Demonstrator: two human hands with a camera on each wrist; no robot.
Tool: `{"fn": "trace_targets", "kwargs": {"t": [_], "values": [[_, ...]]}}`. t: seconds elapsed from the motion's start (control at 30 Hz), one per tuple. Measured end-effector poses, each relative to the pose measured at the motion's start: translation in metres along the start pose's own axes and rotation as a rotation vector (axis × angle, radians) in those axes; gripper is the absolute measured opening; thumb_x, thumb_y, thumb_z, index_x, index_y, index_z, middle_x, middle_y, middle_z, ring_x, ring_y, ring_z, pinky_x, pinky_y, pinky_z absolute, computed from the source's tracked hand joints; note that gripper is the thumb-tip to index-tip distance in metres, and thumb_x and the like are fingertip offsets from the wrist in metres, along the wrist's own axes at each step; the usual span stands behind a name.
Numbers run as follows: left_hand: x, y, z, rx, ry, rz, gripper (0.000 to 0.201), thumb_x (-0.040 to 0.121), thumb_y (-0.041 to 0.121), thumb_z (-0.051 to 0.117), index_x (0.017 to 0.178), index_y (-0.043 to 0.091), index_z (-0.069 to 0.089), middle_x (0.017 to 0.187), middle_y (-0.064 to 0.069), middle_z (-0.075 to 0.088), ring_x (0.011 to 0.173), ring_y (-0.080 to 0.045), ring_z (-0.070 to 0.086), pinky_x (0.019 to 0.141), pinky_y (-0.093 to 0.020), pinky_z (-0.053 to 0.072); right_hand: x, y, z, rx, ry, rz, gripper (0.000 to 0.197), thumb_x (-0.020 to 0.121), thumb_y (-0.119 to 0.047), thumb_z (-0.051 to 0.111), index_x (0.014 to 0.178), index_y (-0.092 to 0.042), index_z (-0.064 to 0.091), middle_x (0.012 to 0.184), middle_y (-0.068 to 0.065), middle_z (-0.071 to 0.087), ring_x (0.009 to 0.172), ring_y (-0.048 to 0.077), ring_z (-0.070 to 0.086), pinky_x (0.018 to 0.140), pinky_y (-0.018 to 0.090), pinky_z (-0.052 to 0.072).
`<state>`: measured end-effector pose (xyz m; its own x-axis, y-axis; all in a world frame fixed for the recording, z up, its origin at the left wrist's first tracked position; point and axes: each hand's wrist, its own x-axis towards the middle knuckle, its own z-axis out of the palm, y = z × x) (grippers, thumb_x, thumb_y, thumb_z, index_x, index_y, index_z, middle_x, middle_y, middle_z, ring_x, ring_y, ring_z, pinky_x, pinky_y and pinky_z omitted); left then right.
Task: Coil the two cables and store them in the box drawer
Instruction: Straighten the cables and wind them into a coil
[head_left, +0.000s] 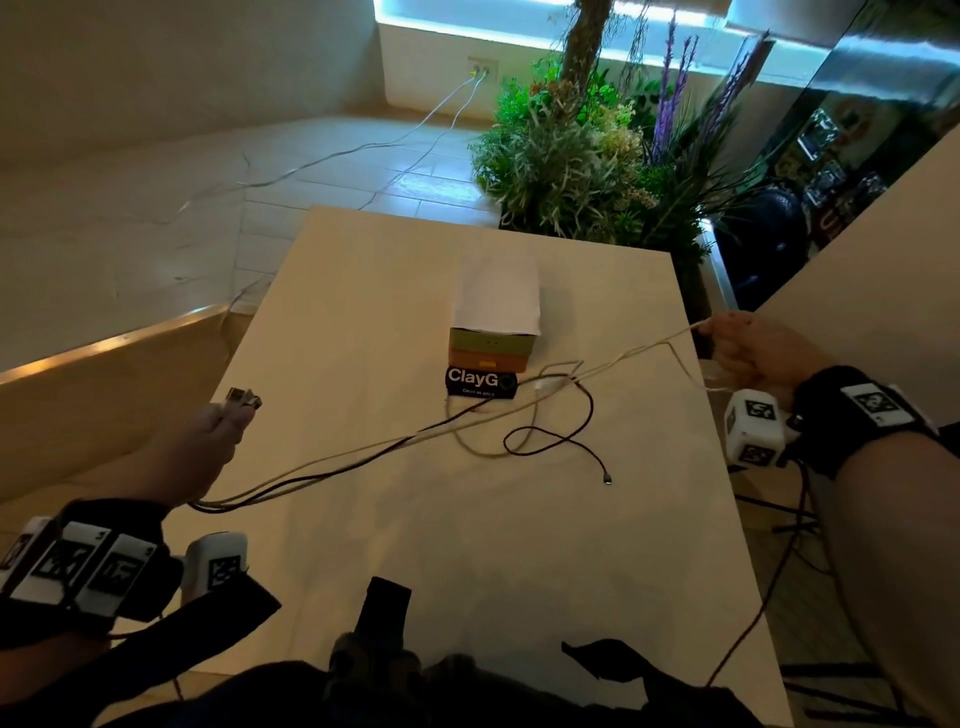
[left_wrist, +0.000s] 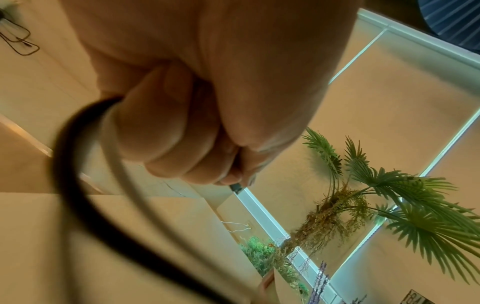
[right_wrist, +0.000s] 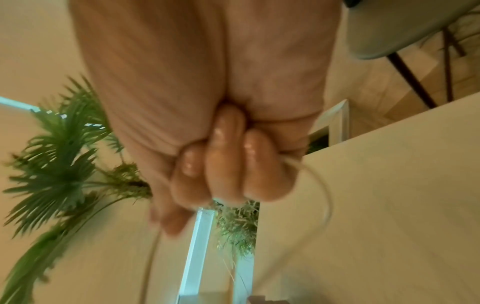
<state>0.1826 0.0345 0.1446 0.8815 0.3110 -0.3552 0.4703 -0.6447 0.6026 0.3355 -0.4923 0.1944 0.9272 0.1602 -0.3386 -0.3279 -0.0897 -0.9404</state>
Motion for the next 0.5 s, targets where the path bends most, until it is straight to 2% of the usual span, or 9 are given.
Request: {"fn": "trace_targets", "kwargs": {"t": [0.07,0.1,0.17,0.23,0.33,0.4,0.43,0.47,0.5], "values": [[0.004,-0.007,-0.001,-0.037,0.008,0.021,0.041,0.091,0.041,0.041,0.064,0.009,0.045,0.054,-0.005,0.04,0.048,-0.02,0.035,0.047,-0.022,0.037,0.006,0.008,-0.014,0.25,0.151,-0.055,0.038,0.094,-0.029,0.045,0.056,-0.022,0.044,0.036,-0.008,0.032,0.033,0.004,0.026,0.034,0.015,0.029],[0.006,-0.012,-0.002,-0.122,0.019,0.038,0.039,0.086,0.044,0.045,0.067,0.01,0.044,0.054,-0.005,0.036,0.046,-0.018,0.033,0.046,-0.026,0.035,0.007,0.009,-0.018,0.349,0.237,-0.062,0.039,0.095,-0.028,0.041,0.056,-0.022,0.04,0.038,-0.008,0.032,0.035,0.004,0.027,0.036,0.016,0.031],[0.009,-0.019,-0.003,-0.243,0.043,0.035,0.03,0.091,0.033,0.045,0.072,0.01,0.043,0.055,-0.003,0.03,0.037,-0.004,0.033,0.039,-0.02,0.028,0.005,0.011,-0.02,0.352,0.295,-0.038,0.034,0.094,-0.026,0.04,0.06,-0.021,0.041,0.042,-0.009,0.038,0.037,0.005,0.031,0.039,0.015,0.035],[0.008,-0.018,0.0,-0.289,0.043,0.006,0.026,0.096,0.02,0.038,0.071,0.012,0.041,0.055,-0.002,0.027,0.029,-0.003,0.03,0.032,-0.013,0.022,0.004,0.015,-0.009,0.178,0.273,-0.012,0.026,0.093,-0.02,0.042,0.068,-0.018,0.049,0.043,-0.009,0.047,0.038,0.006,0.039,0.042,0.016,0.04],[0.003,-0.006,0.009,-0.334,0.03,-0.019,0.031,0.096,0.024,0.039,0.065,0.017,0.038,0.056,-0.002,0.03,0.038,-0.003,0.031,0.034,-0.014,0.023,0.01,0.021,0.016,-0.125,0.283,0.004,0.021,0.094,-0.017,0.042,0.084,-0.01,0.059,0.058,-0.003,0.062,0.053,0.012,0.056,0.054,0.025,0.051],[-0.001,0.009,0.015,-0.381,-0.019,-0.006,0.033,0.095,0.028,0.04,0.064,0.017,0.038,0.056,-0.002,0.031,0.039,-0.004,0.03,0.034,-0.015,0.023,0.019,0.024,0.025,-0.434,0.374,0.016,0.022,0.092,-0.013,0.044,0.107,-0.005,0.057,0.088,0.01,0.067,0.079,0.025,0.061,0.073,0.038,0.052],[-0.005,0.02,0.017,-0.435,-0.044,0.002,0.032,0.095,0.029,0.04,0.064,0.017,0.039,0.057,-0.001,0.032,0.04,-0.004,0.031,0.035,-0.015,0.023,0.022,0.025,0.029,-0.658,0.419,-0.002,0.029,0.089,-0.01,0.047,0.118,-0.005,0.053,0.106,0.017,0.064,0.096,0.032,0.059,0.085,0.043,0.048],[-0.01,0.032,0.019,-0.477,-0.071,0.024,0.032,0.095,0.028,0.04,0.065,0.016,0.04,0.056,-0.001,0.033,0.042,-0.006,0.032,0.035,-0.014,0.024,0.024,0.025,0.037,-0.869,0.43,-0.06,0.038,0.086,-0.005,0.05,0.124,-0.004,0.051,0.12,0.022,0.057,0.109,0.037,0.054,0.095,0.044,0.042],[-0.016,0.045,0.019,-0.488,-0.074,0.081,0.034,0.096,0.028,0.039,0.064,0.015,0.04,0.054,0.0,0.034,0.042,-0.009,0.033,0.035,-0.015,0.025,0.023,0.026,0.049,-0.998,0.386,-0.175,0.042,0.083,0.0,0.051,0.125,-0.002,0.05,0.126,0.025,0.053,0.117,0.038,0.049,0.101,0.043,0.038]]}}
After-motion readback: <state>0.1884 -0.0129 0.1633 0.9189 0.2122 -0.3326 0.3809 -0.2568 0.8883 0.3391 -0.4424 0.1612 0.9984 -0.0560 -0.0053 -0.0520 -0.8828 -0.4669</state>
